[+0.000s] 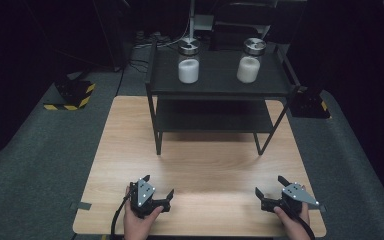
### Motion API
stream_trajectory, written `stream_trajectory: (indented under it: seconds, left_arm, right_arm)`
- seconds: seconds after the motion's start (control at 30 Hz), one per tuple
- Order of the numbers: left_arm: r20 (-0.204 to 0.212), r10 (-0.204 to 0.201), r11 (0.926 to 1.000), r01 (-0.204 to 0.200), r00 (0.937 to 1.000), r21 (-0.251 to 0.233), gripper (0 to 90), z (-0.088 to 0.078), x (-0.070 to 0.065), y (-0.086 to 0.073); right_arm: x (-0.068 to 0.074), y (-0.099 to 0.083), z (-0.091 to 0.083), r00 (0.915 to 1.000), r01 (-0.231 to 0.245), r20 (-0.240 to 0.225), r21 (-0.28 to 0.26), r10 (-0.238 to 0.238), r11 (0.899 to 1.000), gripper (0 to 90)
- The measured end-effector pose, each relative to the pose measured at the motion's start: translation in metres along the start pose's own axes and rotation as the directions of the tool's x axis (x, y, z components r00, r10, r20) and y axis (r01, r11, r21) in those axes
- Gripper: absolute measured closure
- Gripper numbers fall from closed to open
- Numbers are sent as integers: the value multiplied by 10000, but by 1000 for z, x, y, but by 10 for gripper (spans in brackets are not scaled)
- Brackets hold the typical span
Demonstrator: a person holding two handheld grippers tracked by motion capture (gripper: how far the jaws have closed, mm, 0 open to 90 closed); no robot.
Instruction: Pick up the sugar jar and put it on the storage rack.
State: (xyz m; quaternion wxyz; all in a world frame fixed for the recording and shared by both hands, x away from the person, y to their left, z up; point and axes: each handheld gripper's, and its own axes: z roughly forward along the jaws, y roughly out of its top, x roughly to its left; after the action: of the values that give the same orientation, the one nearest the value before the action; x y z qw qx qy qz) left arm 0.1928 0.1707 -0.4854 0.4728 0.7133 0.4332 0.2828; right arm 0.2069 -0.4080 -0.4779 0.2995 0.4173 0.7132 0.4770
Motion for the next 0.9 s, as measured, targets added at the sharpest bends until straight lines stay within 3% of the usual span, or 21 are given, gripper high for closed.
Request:
stream_trajectory:
  seconds: [0.53, 0.9]
  left_arm:
    - [-26, 34, 10000, -34, 10000, 39, 5, 0, -1, 1]
    - [-88, 207, 9997, -206, 9997, 96, 5, 0, -3, 2]
  right_arm:
    - [-2, 5, 3, 10000, -35, -60, 698, 39, 9976, 4]
    - [-4, 8, 5, 9999, -39, -149, 843, 52, 9964, 4]
